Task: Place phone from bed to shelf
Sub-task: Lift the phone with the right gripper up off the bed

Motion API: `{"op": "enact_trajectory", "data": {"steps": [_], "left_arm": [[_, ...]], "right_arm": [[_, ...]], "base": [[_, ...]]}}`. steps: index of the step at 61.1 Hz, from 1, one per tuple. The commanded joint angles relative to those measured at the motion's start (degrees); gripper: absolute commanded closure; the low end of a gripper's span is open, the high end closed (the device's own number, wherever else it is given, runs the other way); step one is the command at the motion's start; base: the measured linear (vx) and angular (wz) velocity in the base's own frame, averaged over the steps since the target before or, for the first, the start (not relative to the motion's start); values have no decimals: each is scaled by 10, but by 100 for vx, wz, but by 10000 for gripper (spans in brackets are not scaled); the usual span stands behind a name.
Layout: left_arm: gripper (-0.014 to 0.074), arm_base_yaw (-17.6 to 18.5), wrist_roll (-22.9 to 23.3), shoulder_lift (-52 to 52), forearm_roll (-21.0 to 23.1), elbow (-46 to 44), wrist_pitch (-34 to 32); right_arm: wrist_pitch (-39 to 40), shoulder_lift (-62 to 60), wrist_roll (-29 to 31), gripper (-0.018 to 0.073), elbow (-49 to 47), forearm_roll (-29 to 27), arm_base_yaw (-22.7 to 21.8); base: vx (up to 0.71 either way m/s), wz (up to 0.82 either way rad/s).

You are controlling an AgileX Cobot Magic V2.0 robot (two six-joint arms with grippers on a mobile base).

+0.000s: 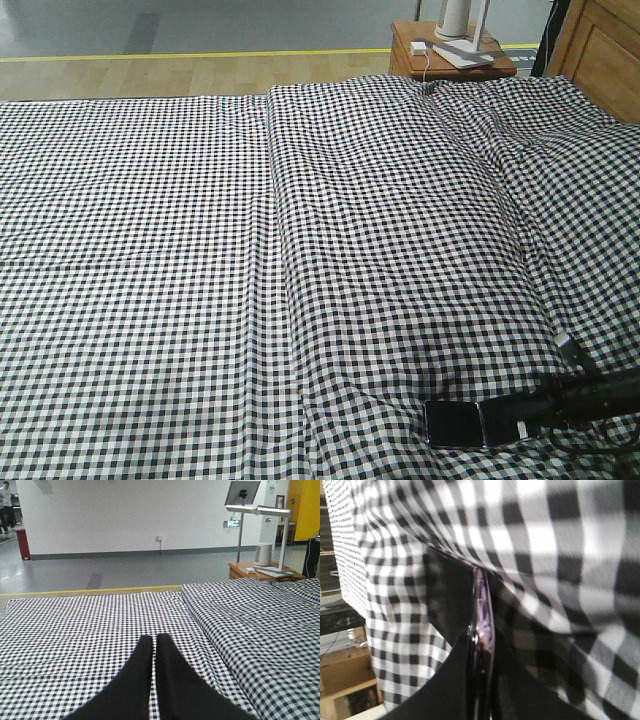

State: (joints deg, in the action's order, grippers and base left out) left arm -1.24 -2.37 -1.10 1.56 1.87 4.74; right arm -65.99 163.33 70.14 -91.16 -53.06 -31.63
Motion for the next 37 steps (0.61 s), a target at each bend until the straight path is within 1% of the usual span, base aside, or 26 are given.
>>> {"op": "enact_trajectory", "data": {"steps": [1, 13, 17, 24, 37], "left_arm": [[595, 0, 5, 1, 6, -14, -41], [595, 0, 5, 1, 6, -14, -41], [595, 0, 5, 1, 6, -14, -41], [595, 0, 5, 1, 6, -14, -41], [595, 0, 5, 1, 6, -14, -41]], "right_arm": [[-79, -74, -2, 563, 9, -17, 0], [-79, -158, 42, 563, 87, -18, 0], [-79, -185, 49, 563, 109, -26, 0], [-79, -238, 47, 563, 147, -48, 0], [-79, -367, 38, 563, 211, -60, 0]], "base": [[0, 0], [0, 0], [0, 0], [0, 0], [0, 0]]}}
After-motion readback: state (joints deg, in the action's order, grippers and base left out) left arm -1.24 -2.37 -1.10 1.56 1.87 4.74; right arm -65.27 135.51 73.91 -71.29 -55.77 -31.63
